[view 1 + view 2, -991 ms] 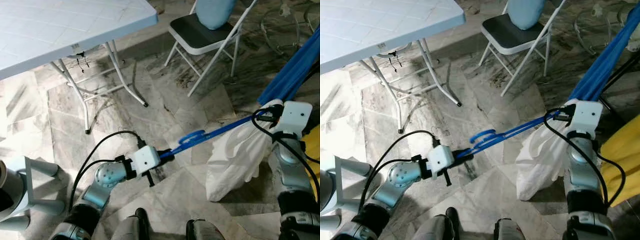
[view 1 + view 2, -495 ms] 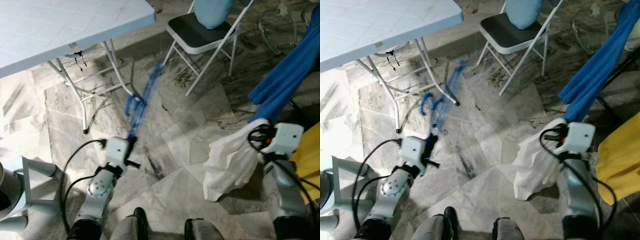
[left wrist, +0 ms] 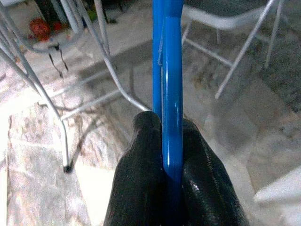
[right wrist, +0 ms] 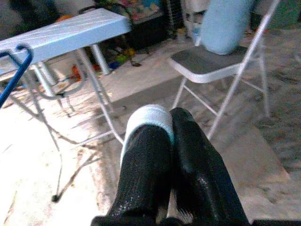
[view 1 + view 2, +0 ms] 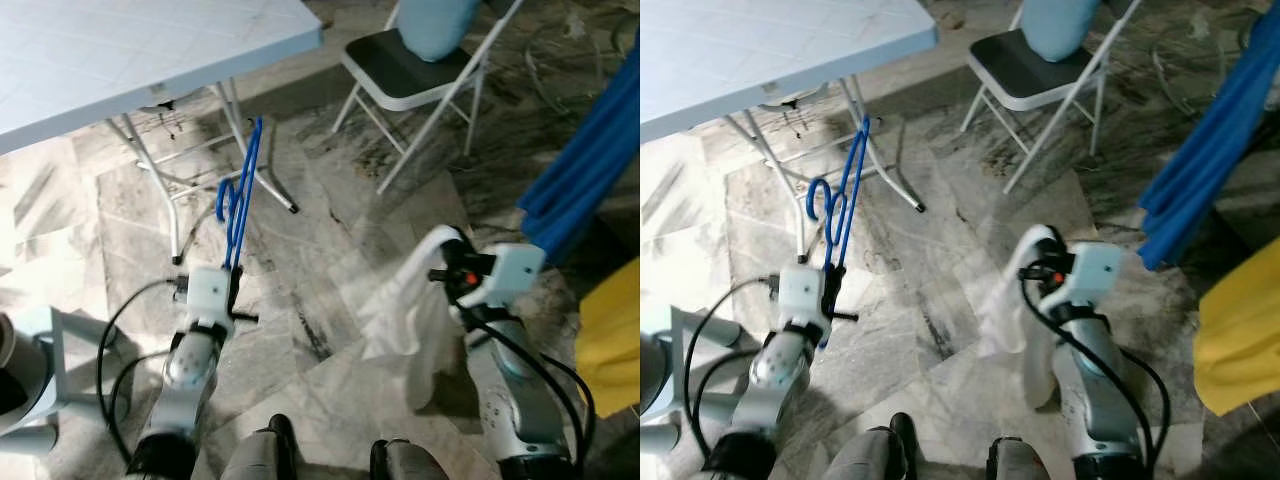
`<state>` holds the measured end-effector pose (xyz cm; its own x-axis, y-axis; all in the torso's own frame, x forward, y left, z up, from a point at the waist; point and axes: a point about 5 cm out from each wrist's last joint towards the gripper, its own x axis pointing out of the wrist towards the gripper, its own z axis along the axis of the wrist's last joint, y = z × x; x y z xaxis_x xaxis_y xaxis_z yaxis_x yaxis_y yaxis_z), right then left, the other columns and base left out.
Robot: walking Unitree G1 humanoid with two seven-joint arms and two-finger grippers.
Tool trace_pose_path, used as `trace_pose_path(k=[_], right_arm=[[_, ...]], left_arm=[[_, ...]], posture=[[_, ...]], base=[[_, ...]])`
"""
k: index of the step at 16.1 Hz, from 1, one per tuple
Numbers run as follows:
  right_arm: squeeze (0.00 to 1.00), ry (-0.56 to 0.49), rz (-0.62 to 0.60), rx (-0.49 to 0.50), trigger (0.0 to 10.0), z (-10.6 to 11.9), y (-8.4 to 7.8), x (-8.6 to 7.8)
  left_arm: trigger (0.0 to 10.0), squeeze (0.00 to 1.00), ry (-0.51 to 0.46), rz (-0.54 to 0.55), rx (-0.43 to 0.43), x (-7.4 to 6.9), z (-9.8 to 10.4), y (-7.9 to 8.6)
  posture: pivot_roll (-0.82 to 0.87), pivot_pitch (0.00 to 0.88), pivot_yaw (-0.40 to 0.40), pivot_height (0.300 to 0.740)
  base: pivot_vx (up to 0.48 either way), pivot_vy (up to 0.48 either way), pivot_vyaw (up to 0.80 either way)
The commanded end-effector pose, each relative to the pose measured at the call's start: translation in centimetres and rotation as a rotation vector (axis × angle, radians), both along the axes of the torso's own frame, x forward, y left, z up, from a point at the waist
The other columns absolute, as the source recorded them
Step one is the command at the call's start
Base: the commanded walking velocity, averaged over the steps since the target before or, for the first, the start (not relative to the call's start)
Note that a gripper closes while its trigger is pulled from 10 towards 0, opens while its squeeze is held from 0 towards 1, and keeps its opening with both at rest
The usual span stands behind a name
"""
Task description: Hang hanger
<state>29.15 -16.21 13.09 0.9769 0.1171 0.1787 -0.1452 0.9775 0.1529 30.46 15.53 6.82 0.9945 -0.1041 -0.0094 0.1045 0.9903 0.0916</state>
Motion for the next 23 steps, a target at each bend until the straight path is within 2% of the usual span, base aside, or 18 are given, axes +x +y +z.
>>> trace_pose_path(k=[1, 4, 8, 11, 15, 19, 21, 23], right_arm=[[0.0, -0.038, 0.038, 0.008, 10.0, 1.0, 1.0, 0.1], [0.0, -0.041, 0.059, 0.003, 10.0, 1.6, 1.5, 0.7], [0.0, -0.049, 0.097, -0.014, 10.0, 1.9, 2.2, 1.3], [0.0, -0.038, 0.1, -0.008, 10.0, 1.5, 2.4, 1.4], [0.0, -0.042, 0.096, -0.009, 10.0, 1.6, 2.6, 2.0], [0.0, -0.036, 0.104, -0.067, 10.0, 1.3, 2.7, 1.9], [0.0, -0.074, 0.137, -0.123, 10.0, 1.7, 3.3, 1.8], [0.0, -0.078, 0.143, -0.125, 10.0, 1.7, 3.4, 1.8]], left_arm=[[10.0, 0.0, -0.017, 0.023, -0.005, 0.2, 0.5, 0.2], [10.0, 0.0, -0.054, 0.033, -0.024, 1.2, 1.9, -0.1], [10.0, 0.0, -0.018, 0.041, -0.022, 0.7, 0.8, 0.4], [10.0, 0.0, -0.002, 0.057, -0.024, 0.6, 0.5, 0.7], [10.0, 0.0, -0.024, 0.052, -0.021, 1.2, 1.3, 0.8], [10.0, 0.0, -0.067, 0.052, -0.034, 2.0, 2.6, 0.7], [10.0, 0.0, -0.092, 0.06, -0.043, 2.0, 3.2, 0.6], [10.0, 0.0, -0.095, 0.073, -0.055, 1.9, 3.2, 0.7]], posture=[[-0.06, 0.147, 0.073, 0.74], [-0.05, 0.119, 0.066, 0.74], [-0.03, 0.114, 0.062, 0.74], [-0.02, 0.113, 0.07, 0.74], [-0.01, 0.132, 0.083, 0.74], [-0.02, 0.162, 0.078, 0.74], [-0.01, 0.179, 0.07, 0.74], [0.0, 0.179, 0.066, 0.74]], base=[[0.0, 0.0, 0.0], [0.0, 0.0, 0.0], [0.19, 0.0, 0.1], [0.415, 0.0, 0.56], [0.445, 0.0, 0.43], [0.461, 0.0, 0.0], [0.461, 0.0, 0.24], [0.463, 0.0, 0.55]])
